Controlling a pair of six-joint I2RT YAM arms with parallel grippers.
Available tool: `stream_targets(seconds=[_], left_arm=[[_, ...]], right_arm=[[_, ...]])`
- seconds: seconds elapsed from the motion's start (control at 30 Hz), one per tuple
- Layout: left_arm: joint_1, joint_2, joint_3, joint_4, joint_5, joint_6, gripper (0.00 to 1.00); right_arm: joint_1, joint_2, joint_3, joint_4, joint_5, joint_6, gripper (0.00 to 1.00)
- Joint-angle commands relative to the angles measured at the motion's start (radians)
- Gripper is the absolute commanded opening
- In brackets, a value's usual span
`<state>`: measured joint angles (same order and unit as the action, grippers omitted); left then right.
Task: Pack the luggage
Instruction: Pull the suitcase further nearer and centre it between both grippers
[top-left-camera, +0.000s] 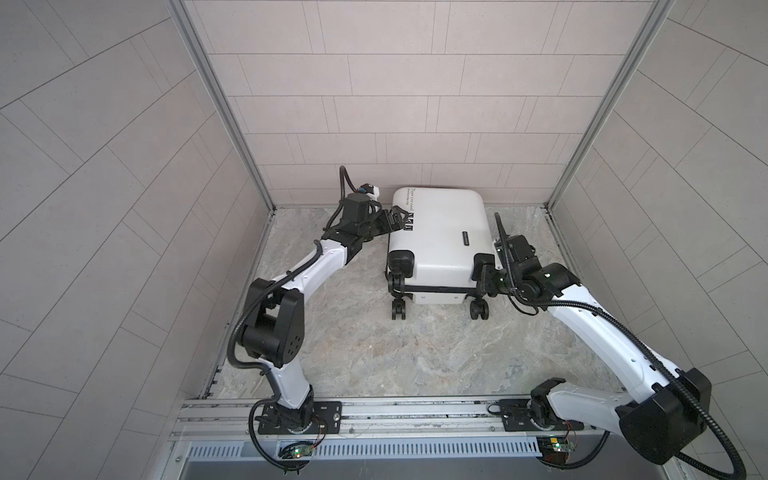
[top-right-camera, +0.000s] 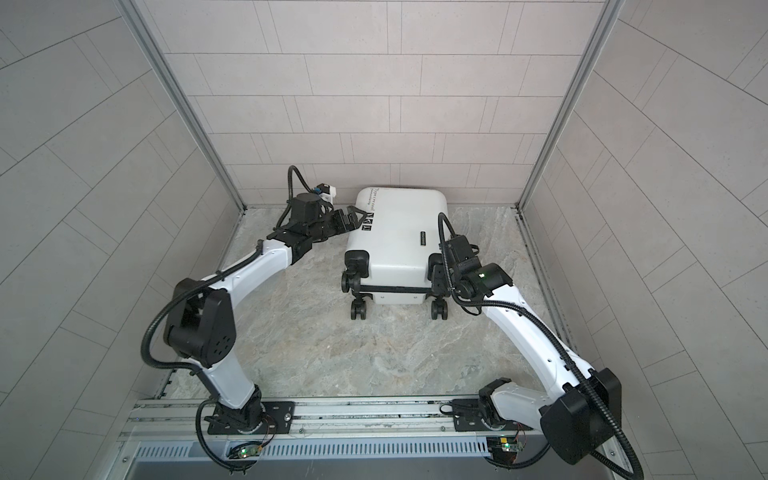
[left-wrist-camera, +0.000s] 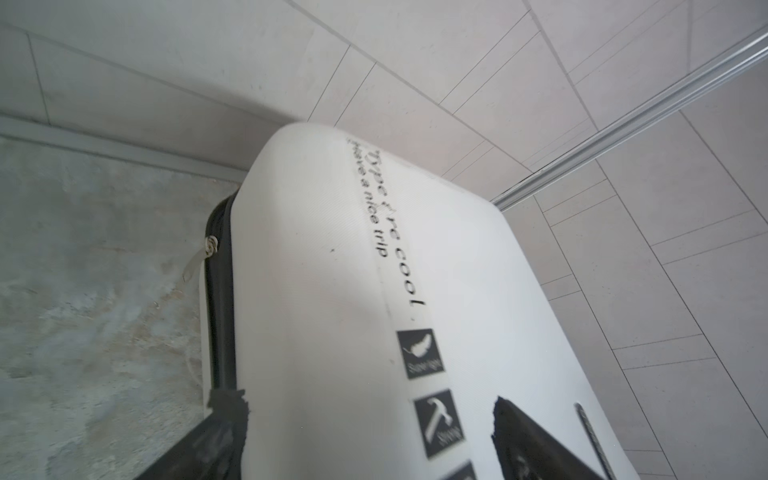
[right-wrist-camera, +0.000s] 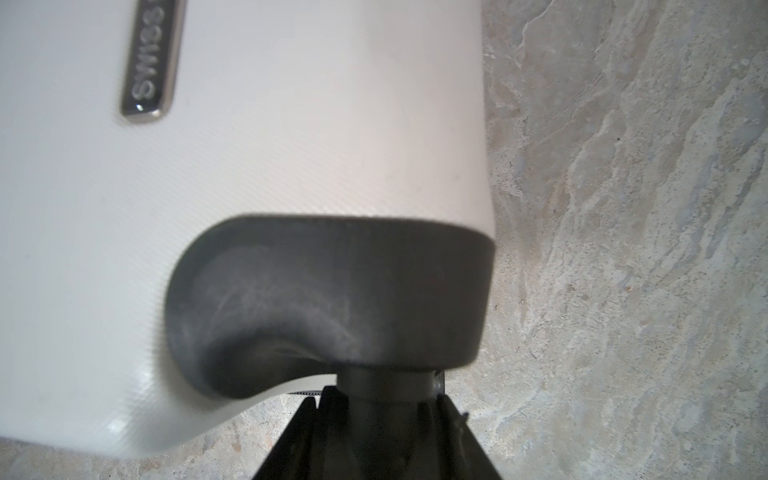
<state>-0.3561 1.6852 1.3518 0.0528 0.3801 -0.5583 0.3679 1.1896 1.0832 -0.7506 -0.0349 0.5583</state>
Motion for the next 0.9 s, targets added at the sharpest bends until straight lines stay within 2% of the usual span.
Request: stream_targets(seconds=[0.0,0.13,0.27,0.43,0.53,0.57,0.67,0.87], left_arm=[[-0.004,-0.159,-0.047,-0.018,-0.057,0.130,0.98],[-0.004,-0.296,-0.101,-0.087,-0.151,0.168,1.00],[-0.004,-0.432,-0.170,-0.140,-0.260,0.182,1.00],[-0.004,-0.617,-0.293,-0.211,-0.385,0.213,1.00],[-0.002,-0.699,-0.363,-0.259,-0.355,0.242,1.00],[-0.002,-0.715,-0.384,-0.286,-0.341,0.238,0.96],[-0.002,-0.738,-0.457,-0.342,-0.321,0.199,0.83],[-0.002,-0.766,-0.614,-0.344,-0.393,0.072,0.82]], right_arm=[[-0.023,-0.004,0.012,-0.056,0.043,-0.036,0.45],[-0.033,0.002,0.016,-0.059,0.044,-0.057,0.75],[-0.035,-0.003,0.025,-0.071,0.049,-0.072,0.89],[-0.037,-0.027,0.062,-0.101,0.061,-0.090,0.94],[-0.037,-0.054,0.078,-0.105,0.053,-0.090,0.95],[-0.037,-0.067,0.079,-0.101,0.040,-0.098,0.95],[-0.037,-0.104,0.083,-0.091,0.004,-0.109,0.96],[-0.026,-0.152,0.132,-0.146,0.002,-0.109,0.92]])
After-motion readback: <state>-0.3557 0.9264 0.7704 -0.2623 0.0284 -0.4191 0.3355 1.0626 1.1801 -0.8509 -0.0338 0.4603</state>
